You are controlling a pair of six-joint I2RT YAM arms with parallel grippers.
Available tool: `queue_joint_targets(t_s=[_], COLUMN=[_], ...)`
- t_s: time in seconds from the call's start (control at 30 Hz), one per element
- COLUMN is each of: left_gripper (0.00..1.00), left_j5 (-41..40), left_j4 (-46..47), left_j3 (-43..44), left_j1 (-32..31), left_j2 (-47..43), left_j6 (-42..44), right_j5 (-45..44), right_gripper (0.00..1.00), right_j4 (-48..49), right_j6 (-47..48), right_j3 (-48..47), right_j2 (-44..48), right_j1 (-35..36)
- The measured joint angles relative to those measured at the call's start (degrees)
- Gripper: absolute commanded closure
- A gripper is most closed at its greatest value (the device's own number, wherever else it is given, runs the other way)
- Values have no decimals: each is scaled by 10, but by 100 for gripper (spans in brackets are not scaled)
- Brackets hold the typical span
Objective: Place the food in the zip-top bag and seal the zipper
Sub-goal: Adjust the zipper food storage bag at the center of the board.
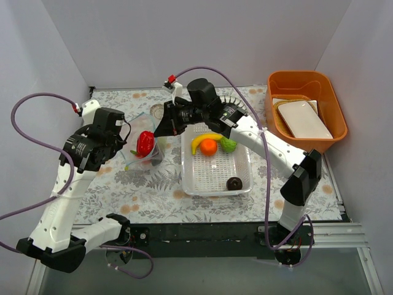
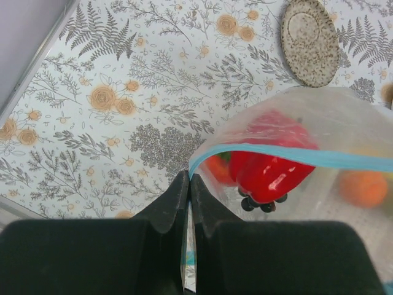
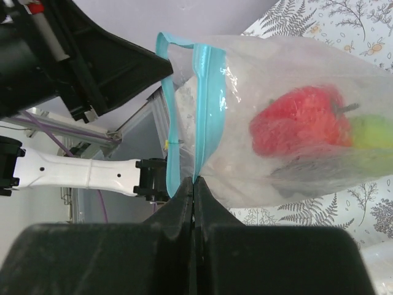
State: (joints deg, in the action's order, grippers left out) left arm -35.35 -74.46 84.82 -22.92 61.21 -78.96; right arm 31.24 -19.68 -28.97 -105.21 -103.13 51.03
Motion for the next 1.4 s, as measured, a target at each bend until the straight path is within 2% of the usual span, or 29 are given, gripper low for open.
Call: queue_joint_targets(t_s=[0.2,0.4,0.5,0.6,0.73,0.8,0.9,1.07,1.17,1.33,1.4], left_gripper=[100,100,100,100,100,100,100,100,100,100,100], left_j5=[23,28,43,68,127,160,203,251,270,288,293], left_j4=[12,14,31,62,99,123,145,185,205,223,226], left_j3=[-9,44,43,-2,-109,-161,-210,-225,-225,-225,-225], left_j1=[8,9,9,10,11,11,11,11,11,11,11], left_j2=[-7,-12,-28,-42,-39,-29,-28,-42,-48,-48,-47], left_j6=[-3,12,19,21,17,11,5,2,1,1,0], right_j5=[2,3,1,-11,-28,-39,-51,-77,-110,-192,-229], right_gripper=[99,99,99,99,99,96,90,56,45,21,20], right_j4=[10,6,15,24,35,36,38,37,32,26,20], right_j6=[6,5,-3,-14,-23,-23,-21,-7,9,31,39], right_j3=[24,60,80,108,133,153,178,183,186,216,234], right_j2=[10,-9,-30,-50,-76,-80,-79,-74,-51,38,80], right_j1=[0,-3,-4,-6,-12,-16,-20,-22,-22,-24,-30])
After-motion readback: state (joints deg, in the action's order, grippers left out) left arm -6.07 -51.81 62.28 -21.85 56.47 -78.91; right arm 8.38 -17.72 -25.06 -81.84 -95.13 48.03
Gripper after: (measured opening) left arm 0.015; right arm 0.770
